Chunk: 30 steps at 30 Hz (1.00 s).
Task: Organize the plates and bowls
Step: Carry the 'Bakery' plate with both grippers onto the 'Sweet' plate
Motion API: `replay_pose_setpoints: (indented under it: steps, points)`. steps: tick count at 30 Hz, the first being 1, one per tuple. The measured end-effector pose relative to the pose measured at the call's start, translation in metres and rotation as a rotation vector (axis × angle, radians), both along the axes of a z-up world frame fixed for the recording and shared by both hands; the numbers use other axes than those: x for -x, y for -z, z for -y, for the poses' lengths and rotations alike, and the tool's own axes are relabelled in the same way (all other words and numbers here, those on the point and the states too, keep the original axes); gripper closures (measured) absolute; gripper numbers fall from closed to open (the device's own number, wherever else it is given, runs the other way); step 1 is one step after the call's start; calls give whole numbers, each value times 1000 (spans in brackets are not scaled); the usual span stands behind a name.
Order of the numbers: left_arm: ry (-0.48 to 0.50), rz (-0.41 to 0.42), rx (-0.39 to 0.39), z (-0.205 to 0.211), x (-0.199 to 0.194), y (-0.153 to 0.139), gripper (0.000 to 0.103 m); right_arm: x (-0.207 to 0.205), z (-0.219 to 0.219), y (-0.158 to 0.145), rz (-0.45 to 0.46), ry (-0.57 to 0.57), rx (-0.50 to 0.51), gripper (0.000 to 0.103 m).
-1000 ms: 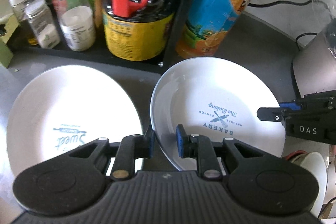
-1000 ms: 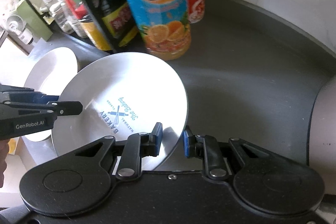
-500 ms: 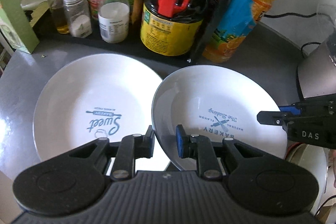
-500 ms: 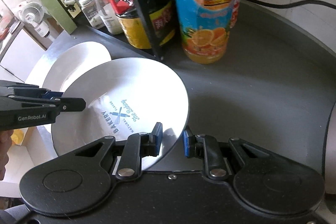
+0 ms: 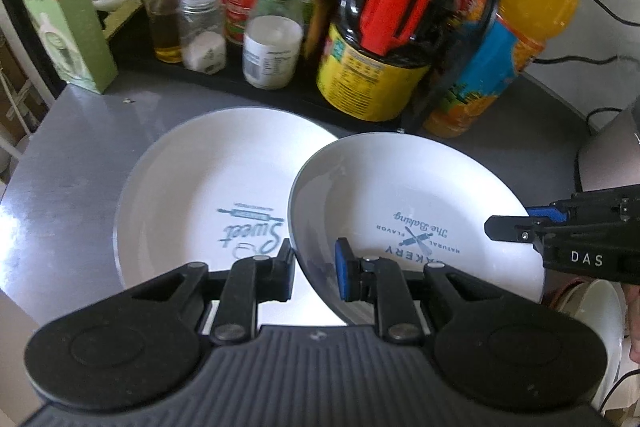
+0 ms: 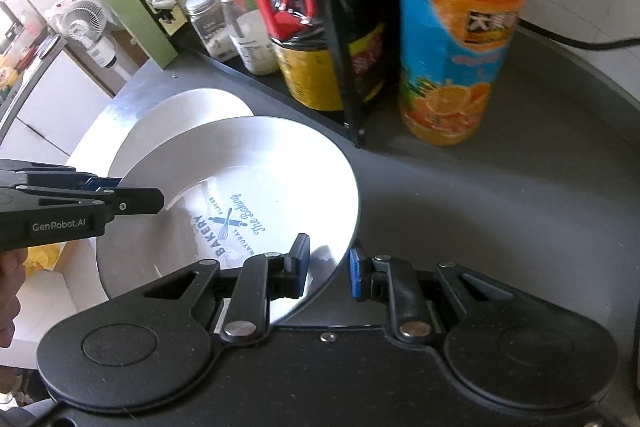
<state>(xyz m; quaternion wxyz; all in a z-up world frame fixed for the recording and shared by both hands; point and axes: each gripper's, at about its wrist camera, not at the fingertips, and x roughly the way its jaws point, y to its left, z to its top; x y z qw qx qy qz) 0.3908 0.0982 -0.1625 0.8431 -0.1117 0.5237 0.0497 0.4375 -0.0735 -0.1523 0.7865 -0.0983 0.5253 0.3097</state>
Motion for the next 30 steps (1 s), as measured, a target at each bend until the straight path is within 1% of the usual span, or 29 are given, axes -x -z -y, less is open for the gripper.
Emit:
replay_pose_setpoints:
  steps: [5, 14, 21, 30]
  points:
    - [-38, 3, -6, -18, 4, -2, 84, 1, -19, 1, -7, -30, -13, 83]
    - [-105, -15, -7, -50, 15, 6, 84, 3, -55, 12, -31, -74, -13, 83]
    - [-119, -34, -5, -64, 15, 16, 84, 6, -65, 21, -56, -74, -6, 83]
    - [-117, -51, -8, -75, 10, 26, 84, 6, -74, 29, -64, -60, 2, 83]
